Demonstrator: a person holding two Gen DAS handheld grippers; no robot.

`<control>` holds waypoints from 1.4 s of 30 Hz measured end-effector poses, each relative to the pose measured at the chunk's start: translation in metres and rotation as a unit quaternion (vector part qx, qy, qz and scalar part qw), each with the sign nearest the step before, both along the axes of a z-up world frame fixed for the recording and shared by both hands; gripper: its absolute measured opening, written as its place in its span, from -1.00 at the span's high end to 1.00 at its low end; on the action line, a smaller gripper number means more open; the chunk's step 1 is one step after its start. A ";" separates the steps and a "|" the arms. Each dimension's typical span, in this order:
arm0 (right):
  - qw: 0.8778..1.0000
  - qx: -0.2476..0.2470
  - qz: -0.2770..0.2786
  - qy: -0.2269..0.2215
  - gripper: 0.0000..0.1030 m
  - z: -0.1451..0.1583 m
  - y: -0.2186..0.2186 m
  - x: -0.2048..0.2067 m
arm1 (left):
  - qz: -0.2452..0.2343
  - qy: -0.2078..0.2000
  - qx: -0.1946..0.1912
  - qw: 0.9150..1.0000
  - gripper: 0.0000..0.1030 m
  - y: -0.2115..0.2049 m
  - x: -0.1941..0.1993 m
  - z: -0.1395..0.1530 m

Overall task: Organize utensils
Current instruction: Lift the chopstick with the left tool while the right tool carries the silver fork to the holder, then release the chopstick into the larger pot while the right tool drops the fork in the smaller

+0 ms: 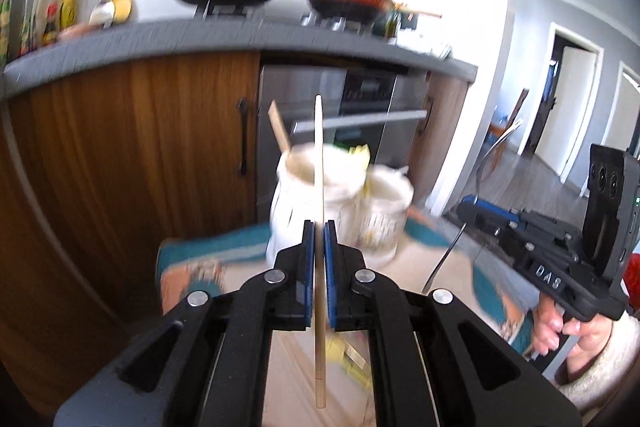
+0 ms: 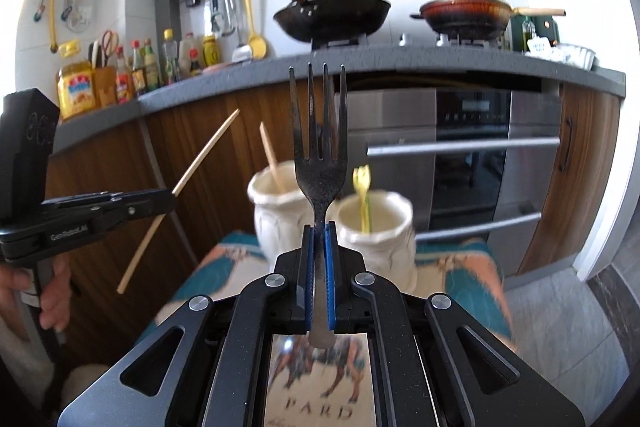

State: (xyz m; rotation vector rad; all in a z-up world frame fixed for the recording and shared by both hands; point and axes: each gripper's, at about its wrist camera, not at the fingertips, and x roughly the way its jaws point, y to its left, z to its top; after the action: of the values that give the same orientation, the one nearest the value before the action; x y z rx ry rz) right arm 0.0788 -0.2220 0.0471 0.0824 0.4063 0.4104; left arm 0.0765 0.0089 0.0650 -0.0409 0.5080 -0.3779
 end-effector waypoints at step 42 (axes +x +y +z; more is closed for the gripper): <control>0.995 0.023 -0.065 0.067 0.88 -0.028 -0.016 0.122 | 0.005 -0.068 -0.028 0.997 0.90 -0.043 0.103 -0.035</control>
State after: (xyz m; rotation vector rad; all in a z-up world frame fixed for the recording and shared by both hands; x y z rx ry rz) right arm 0.2012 -0.2380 0.0195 0.1813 0.5213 0.2876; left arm 0.1795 -0.0343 0.0304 -0.0713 0.3619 -0.3814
